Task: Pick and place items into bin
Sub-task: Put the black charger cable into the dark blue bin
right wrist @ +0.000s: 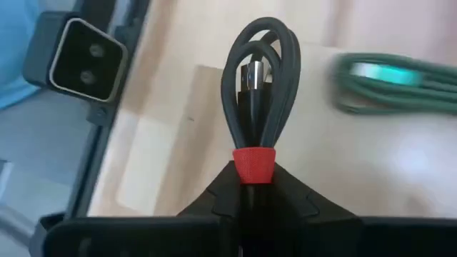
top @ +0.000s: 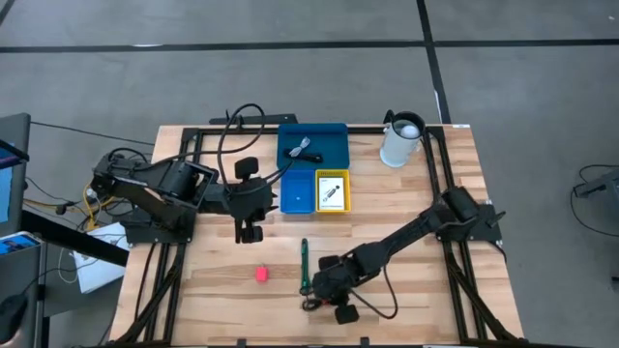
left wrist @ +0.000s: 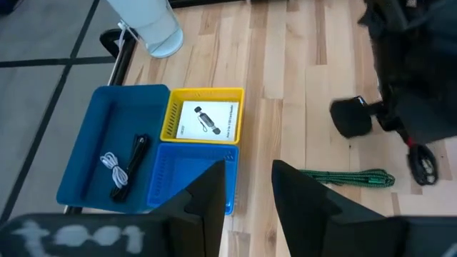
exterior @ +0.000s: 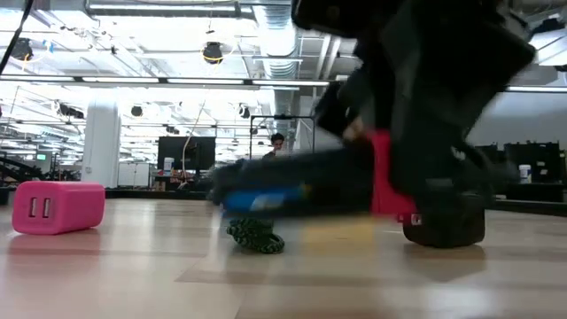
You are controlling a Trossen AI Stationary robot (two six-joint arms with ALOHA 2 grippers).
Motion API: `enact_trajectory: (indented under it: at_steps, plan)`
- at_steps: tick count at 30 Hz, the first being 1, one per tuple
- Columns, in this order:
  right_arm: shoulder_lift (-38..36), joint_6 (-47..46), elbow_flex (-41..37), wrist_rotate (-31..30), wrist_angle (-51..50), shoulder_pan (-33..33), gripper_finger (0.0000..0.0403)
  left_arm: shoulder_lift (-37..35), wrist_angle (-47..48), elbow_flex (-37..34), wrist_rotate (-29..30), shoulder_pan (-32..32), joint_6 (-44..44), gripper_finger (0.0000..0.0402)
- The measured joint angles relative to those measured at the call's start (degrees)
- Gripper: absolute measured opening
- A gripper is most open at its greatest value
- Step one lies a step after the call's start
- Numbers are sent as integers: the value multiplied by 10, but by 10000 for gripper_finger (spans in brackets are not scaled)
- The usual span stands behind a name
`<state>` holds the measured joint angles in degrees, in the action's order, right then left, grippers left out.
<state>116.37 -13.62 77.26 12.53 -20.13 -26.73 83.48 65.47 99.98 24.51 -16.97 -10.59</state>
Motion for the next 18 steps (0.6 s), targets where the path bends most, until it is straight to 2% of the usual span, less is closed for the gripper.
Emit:
enact_trajectory:
  at_steps: [10, 14, 18]
  plan:
    - [-147, 65, 0, -137, -127, 57, 32, 0, 2, 0, 0, 0, -6, 104]
    - [-207, 117, 1, -186, -142, 111, 32, 0, 2, 0, -1, 0, -12, 104]
    - [-248, 165, 1, -192, -142, 184, 32, 0, 2, 0, -14, 0, -12, 104]
